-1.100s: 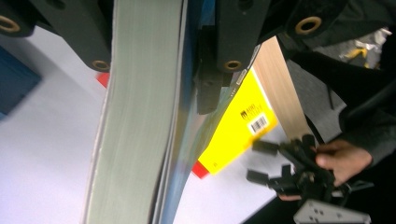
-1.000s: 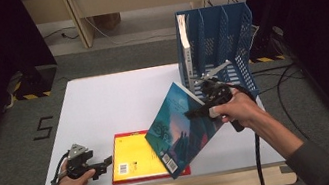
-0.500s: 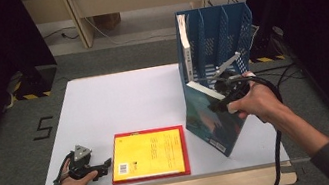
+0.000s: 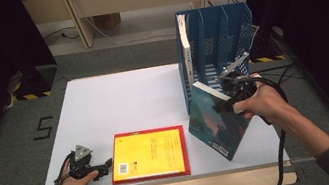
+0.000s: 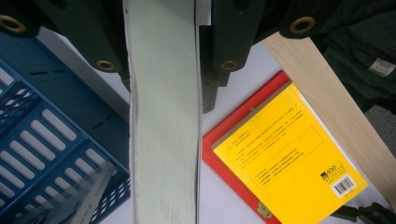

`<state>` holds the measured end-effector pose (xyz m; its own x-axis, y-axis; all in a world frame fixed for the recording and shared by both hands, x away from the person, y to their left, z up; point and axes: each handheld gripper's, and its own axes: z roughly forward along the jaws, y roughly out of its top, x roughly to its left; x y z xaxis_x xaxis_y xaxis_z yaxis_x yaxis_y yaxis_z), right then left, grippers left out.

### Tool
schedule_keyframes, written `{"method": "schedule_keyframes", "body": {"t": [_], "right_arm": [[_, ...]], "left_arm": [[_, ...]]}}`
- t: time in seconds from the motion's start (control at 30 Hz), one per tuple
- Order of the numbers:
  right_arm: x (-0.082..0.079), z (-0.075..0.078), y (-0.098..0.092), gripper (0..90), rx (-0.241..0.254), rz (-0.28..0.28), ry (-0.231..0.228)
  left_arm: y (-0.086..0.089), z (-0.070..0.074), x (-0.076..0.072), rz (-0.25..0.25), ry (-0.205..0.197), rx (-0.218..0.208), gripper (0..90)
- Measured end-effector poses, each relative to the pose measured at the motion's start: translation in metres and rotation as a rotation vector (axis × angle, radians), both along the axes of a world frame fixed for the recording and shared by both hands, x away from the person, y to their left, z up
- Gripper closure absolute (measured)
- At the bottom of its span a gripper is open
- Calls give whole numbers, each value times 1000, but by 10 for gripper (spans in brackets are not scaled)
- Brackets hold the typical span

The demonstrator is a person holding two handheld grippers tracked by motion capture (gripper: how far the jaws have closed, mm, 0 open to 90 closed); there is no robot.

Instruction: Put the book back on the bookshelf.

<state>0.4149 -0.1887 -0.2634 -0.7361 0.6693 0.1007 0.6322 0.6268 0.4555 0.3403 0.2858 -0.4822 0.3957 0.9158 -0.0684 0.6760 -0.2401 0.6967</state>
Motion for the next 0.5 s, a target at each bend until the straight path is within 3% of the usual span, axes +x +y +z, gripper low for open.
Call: {"method": "schedule_keyframes", "body": {"t": [0.3, 0.5], "right_arm": [[7, 1, -2, 730, 27, -20, 63], [12, 2, -2, 724, 16, -21, 88]], "left_arm": [[0, 0, 0, 0, -5, 0, 83], [0, -1, 0, 0, -5, 0, 81]]}}
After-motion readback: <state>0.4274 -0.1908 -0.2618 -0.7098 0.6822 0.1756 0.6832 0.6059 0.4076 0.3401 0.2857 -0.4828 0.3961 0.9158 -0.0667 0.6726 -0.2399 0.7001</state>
